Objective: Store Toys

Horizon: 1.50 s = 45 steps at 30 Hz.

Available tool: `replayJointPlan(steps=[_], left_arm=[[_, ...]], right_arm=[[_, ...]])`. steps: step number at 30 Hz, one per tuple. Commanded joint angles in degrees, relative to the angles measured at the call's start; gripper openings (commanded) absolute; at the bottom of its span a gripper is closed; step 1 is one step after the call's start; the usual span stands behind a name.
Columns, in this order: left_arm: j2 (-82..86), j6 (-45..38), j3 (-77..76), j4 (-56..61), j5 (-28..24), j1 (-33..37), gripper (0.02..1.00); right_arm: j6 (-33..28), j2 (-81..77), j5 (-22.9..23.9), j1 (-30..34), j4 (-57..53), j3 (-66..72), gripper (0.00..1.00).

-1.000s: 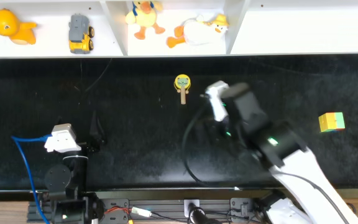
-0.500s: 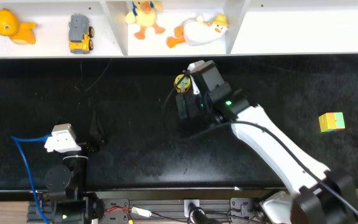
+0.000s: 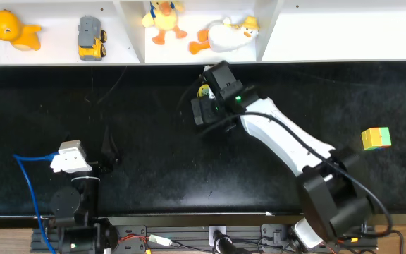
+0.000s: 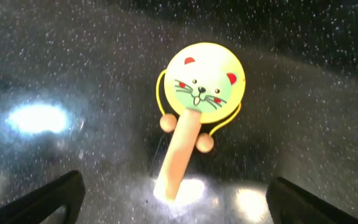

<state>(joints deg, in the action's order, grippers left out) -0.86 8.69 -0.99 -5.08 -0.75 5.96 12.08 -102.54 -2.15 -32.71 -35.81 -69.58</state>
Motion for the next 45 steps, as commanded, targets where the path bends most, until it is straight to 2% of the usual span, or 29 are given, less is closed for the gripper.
replayJointPlan(steps=[1, 16, 25, 30, 33, 35, 39, 45], left_arm=[[0.7, 0.4, 0.5, 0.3, 0.7, -0.5, 0.998], [0.7, 0.4, 0.5, 0.3, 0.7, -0.5, 0.996], [0.7, 0.4, 0.5, 0.3, 0.7, -0.5, 0.998], [0.7, 0.4, 0.5, 0.3, 0.7, -0.5, 0.998], [0.7, 0.4, 0.5, 0.3, 0.7, -0.5, 0.996], [0.7, 0.4, 0.5, 0.3, 0.7, -0.5, 0.998], [0.7, 0.4, 0.5, 0.3, 0.7, -0.5, 0.996], [0.7, 0.4, 0.5, 0.3, 0.7, -0.5, 0.998]], right_arm=[[2.2, -2.8, -1.3, -0.3, -0.5, -3.1, 0.941], [5.3, -6.8, -1.1, -2.2, 1.4, -3.3, 0.925], [6.2, -9.1, 0.7, -2.2, 1.6, -3.3, 0.919], [7.3, -11.2, 0.7, -2.2, 1.2, -3.3, 0.717], [7.3, -11.6, 0.6, -2.2, 0.7, -3.3, 0.562], [7.3, -11.6, 0.7, -2.2, 0.4, -3.3, 0.557], [7.2, -11.6, 0.7, -2.1, -0.6, -3.3, 0.487], [7.2, -11.6, 0.7, -2.1, -1.6, -3.3, 0.345]])
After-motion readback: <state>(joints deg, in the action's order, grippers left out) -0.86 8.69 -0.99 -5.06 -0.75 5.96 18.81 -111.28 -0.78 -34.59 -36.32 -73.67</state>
